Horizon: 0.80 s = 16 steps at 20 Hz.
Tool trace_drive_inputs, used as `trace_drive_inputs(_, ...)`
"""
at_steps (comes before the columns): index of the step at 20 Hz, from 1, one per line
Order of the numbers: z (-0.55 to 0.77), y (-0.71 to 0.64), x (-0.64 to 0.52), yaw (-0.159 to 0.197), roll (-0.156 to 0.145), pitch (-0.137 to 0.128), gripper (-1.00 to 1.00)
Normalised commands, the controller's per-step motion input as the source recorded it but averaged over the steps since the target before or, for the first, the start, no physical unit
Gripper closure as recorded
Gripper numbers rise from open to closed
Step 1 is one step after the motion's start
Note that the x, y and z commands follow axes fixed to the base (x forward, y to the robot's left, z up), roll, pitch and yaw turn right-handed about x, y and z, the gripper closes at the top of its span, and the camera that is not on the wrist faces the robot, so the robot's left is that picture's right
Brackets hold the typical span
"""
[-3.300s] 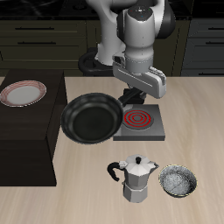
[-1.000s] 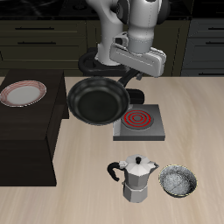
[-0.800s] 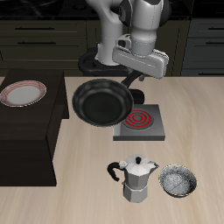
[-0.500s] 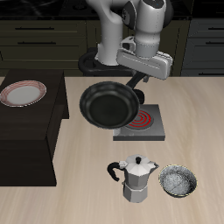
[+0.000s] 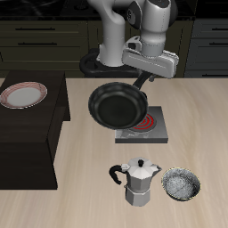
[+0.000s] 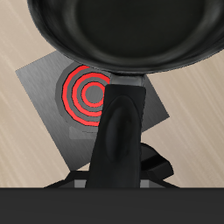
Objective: Place the frypan on the stove
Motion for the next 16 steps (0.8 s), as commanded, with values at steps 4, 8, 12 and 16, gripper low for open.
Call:
trace_drive_inputs(4,-0.21,0.18,-0.09,0.015,0.022,0.043,1.00)
trace_drive_inputs(8,-0.14,0.10,-0.10,0.017,0.016,0.009,1.00)
trace_drive_inputs(12,-0.15,0.11,-0.05,0.034,0.025,0.007,1.00)
trace_drive_inputs(16,-0.15,0.15,-0.15,0.016,0.037,0.006,1.00)
